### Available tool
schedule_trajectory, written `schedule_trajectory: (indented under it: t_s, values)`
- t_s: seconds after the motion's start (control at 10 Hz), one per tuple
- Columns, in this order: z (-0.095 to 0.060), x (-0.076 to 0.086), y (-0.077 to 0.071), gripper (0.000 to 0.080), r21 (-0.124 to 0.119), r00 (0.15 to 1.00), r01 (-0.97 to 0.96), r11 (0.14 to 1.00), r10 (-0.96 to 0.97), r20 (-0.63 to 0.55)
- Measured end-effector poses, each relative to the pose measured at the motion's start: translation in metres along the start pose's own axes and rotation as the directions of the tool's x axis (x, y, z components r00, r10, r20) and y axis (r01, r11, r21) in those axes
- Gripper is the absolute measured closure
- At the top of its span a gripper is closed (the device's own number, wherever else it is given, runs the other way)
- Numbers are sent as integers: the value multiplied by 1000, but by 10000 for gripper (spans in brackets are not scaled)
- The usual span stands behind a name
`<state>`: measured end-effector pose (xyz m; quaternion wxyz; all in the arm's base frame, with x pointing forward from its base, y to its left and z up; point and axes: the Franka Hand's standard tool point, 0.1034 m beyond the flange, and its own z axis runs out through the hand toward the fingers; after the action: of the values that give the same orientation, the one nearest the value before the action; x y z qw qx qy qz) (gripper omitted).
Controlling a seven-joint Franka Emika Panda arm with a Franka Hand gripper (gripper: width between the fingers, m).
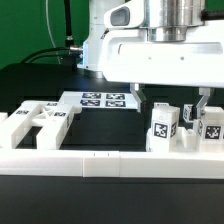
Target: Assemble chair
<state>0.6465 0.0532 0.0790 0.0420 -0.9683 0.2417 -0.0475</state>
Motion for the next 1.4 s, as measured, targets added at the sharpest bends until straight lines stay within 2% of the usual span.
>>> schedule_trajectory:
  t_s: [0.1,0.3,0.4,0.7,0.8,0.9,1.1,1.3,1.4]
  values:
    - [0,2,3,150,0,998,66,998,-66,-1]
    - [0,2,4,411,0,998,61,998,-61,-3]
    - [0,3,4,516,0,998,61,998,-61,-3]
    - [0,3,4,514,1,999,35,999,-35,-3]
    - [0,2,4,514,2,999,-42,999,42,-2]
    - [0,1,4,514,0,980,-199,980,199,-4]
    - [-1,1,4,514,-3,916,-401,916,400,-10]
    - [-1,1,7,514,20,770,-638,770,638,-7]
    - [-1,1,7,514,23,736,-677,735,677,-8]
